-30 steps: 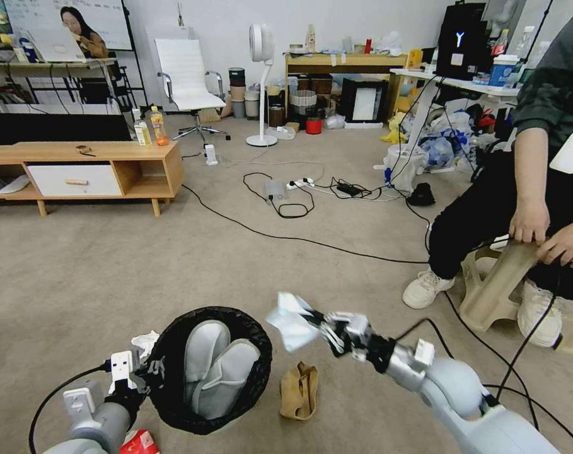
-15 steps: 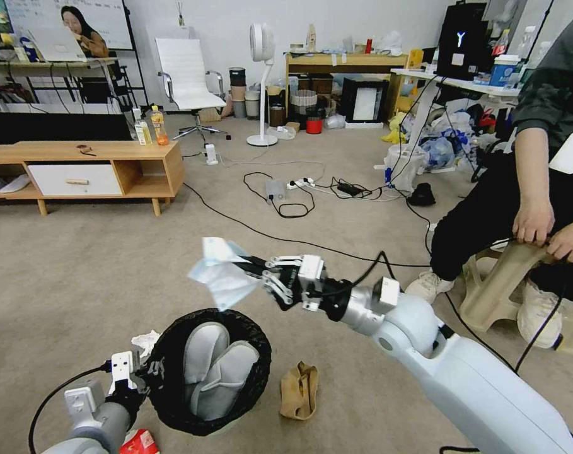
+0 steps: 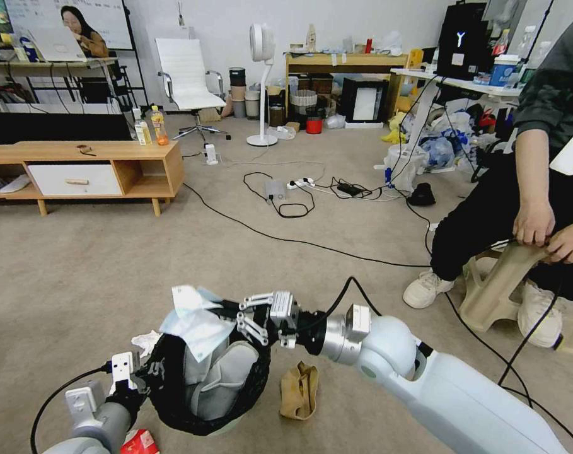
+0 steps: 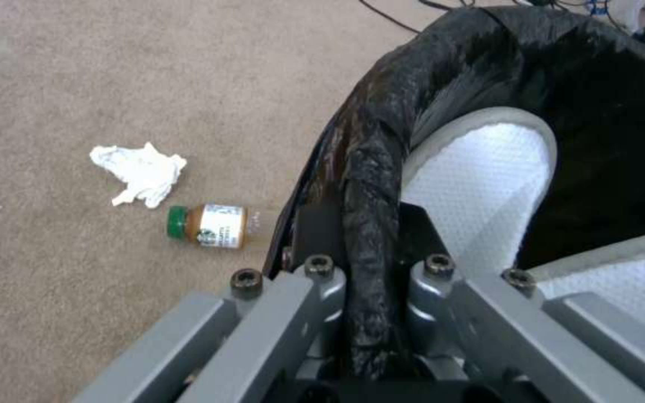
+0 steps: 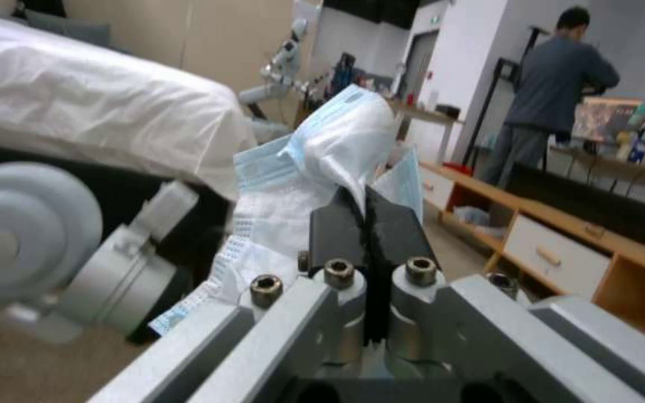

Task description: Pick up the trash bin and place the garbage on the floor into it.

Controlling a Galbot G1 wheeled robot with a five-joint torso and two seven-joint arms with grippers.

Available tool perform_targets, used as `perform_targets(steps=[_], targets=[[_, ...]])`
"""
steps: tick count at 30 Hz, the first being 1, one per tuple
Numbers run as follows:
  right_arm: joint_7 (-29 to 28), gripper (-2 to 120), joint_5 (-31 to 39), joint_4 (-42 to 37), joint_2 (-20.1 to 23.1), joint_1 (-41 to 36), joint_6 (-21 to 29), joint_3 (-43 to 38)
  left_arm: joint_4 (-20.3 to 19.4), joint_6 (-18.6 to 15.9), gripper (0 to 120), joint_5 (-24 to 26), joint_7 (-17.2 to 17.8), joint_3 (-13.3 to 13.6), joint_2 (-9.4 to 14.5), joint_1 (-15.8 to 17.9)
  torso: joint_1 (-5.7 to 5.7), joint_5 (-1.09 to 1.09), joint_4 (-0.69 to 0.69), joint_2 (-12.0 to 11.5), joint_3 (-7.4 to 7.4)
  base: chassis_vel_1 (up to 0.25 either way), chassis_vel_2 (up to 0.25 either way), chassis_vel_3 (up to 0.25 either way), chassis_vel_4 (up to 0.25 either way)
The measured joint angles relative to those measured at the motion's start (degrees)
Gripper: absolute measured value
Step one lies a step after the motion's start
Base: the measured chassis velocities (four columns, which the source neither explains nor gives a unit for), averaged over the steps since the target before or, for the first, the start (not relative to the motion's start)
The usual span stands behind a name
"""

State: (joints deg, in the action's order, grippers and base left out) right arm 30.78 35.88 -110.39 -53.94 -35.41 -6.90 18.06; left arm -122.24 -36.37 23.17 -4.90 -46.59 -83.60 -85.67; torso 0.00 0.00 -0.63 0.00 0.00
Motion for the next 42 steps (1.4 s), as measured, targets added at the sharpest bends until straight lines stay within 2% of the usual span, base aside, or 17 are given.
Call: perform_targets(steps=[12, 14, 18, 20, 21, 22, 24, 25, 27, 28, 29, 30, 33, 35, 38, 39, 42], targets=[[-0.25, 0, -1.73, 1.84, 0.51, -2.32, -0.64, 0.05, -0.07, 0.06, 4, 0.19, 0.01, -0.05, 0.01, 0.06, 0.0, 0.0, 0.0, 0.0, 0.0, 0.0, 0.0, 0.0, 0.0], [-0.32, 4, -1.79, 1.89, 0.51, -2.3, -0.64, -0.03, -0.08, 0.07, 4, 0.19, 0.02, -0.04, 0.01, 0.07, 0.0, 0.0, 0.01, 0.0, 0.0, 0.0, 0.0, 0.0, 0.0], [-0.75, 20, -1.83, 1.9, 0.57, -2.02, -0.63, -0.13, -0.09, 0.09, 4, 0.19, 0.03, 0.09, -0.05, 0.13, 0.0, 0.0, 0.01, 0.0, 0.0, 0.0, 0.0, 0.0, 0.0], [-0.8, 22, -1.82, 1.9, 0.59, -2.0, -0.62, -0.14, -0.1, 0.1, 4, 0.19, 0.03, 0.11, -0.06, 0.14, 0.0, 0.0, 0.01, 0.0, 0.0, 0.0, 0.0, 0.0, 0.0], [-0.97, 32, -1.8, 1.87, 0.68, -1.98, -0.53, -0.15, -0.18, 0.11, 4, 0.19, 0.03, 0.16, -0.08, 0.16, 0.0, 0.0, 0.01, 0.0, 0.0, 0.0, 0.0, 0.0, 0.0], [-0.97, 32, -1.8, 1.87, 0.68, -1.98, -0.53, -0.15, -0.18, 0.11, 4, 0.19, 0.03, 0.16, -0.08, 0.16, 0.0, 0.0, 0.01, 0.0, 0.0, 0.0, 0.0, 0.0, 0.0], [-1.29, 44, -1.72, 1.84, 0.73, -1.98, -0.29, 0.0, -0.3, 0.12, 4, 0.19, 0.03, 0.2, -0.07, 0.24, 0.0, 0.0, 0.0, 0.0, 0.0, 0.0, 0.0, 0.0, 0.0], [-1.29, 44, -1.72, 1.84, 0.73, -1.98, -0.29, 0.0, -0.3, 0.12, 4, 0.19, 0.03, 0.2, -0.07, 0.24, 0.0, 0.0, 0.0, 0.0, 0.0, 0.0, 0.0, 0.0, 0.0], [-1.55, 54, -1.3, 1.64, 0.91, -1.97, 0.58, 0.4, -0.4, 0.12, 4, 0.24, 0.04, 0.25, -0.01, 0.31, 0.0, 0.0, 0.0, 0.0, 0.0, 0.0, 0.0, 0.0, 0.0], [-1.55, 54, -1.3, 1.64, 0.91, -1.97, 0.58, 0.4, -0.4, 0.12, 4, 0.24, 0.04, 0.25, -0.01, 0.31, 0.0, 0.0, 0.0, 0.0, 0.0, 0.0, 0.0, 0.0, 0.0], [-1.67, 55, -0.91, 1.45, 1.07, -1.85, 1.44, 0.66, -0.44, 0.12, 4, 0.26, 0.03, 0.27, 0.02, 0.32, 0.0, 0.0, 0.0, 0.0, 0.0, 0.0, 0.0, 0.0, 0.0], [-1.99, 64, 0.52, 1.07, 1.36, -1.33, 3.21, 1.46, -0.46, 0.13, 4, 0.29, 0.04, 0.3, 0.08, 0.37, 0.0, 0.0, 0.0, 0.0, 0.0, 0.0, 0.0, 0.0, 0.0], [-2.47, 70, 2.36, 0.76, 1.53, -0.63, 4.72, 2.68, -0.46, 0.16, 4, 0.35, 0.04, 0.29, 0.09, 0.41, 0.0, 0.0, 0.0, 0.0, 0.0, 0.0, 0.0, 0.0, 0.0], [-2.59, 84, 3.92, 0.38, 1.54, 0.54, 7.32, 4.63, -0.45, 0.23, 4, 0.42, 0.02, 0.24, 0.06, 0.42, 0.0, 0.0, 0.01, 0.0, 0.0, 0.0, 0.0, 0.0, 0.0], [-2.44, 90, 4.03, 0.36, 1.47, 1.02, 8.03, 5.44, -0.43, 0.28, 4, 0.44, -0.01, 0.21, -0.03, 0.45, 0.0, 0.0, 0.01, 0.0, 0.0, 0.0, 0.0, 0.0, 0.0], [-2.34, 96, 4.25, 0.27, 1.5, 1.31, 8.65, 5.96, -0.43, 0.35, 4, 0.46, -0.02, 0.14, -0.08, 0.47, 0.0, 0.0, 0.01, 0.0, 0.0, 0.0, 0.0, 0.0, 0.0], [-2.29, 99, 4.79, 0.03, 1.72, 1.6, 9.25, 6.48, -0.41, 0.4, 4, 0.48, -0.03, 0.04, -0.11, 0.54, 0.0, 0.0, 0.01, 0.0, 0.0, 0.0, 0.0, 0.0, 0.0]])
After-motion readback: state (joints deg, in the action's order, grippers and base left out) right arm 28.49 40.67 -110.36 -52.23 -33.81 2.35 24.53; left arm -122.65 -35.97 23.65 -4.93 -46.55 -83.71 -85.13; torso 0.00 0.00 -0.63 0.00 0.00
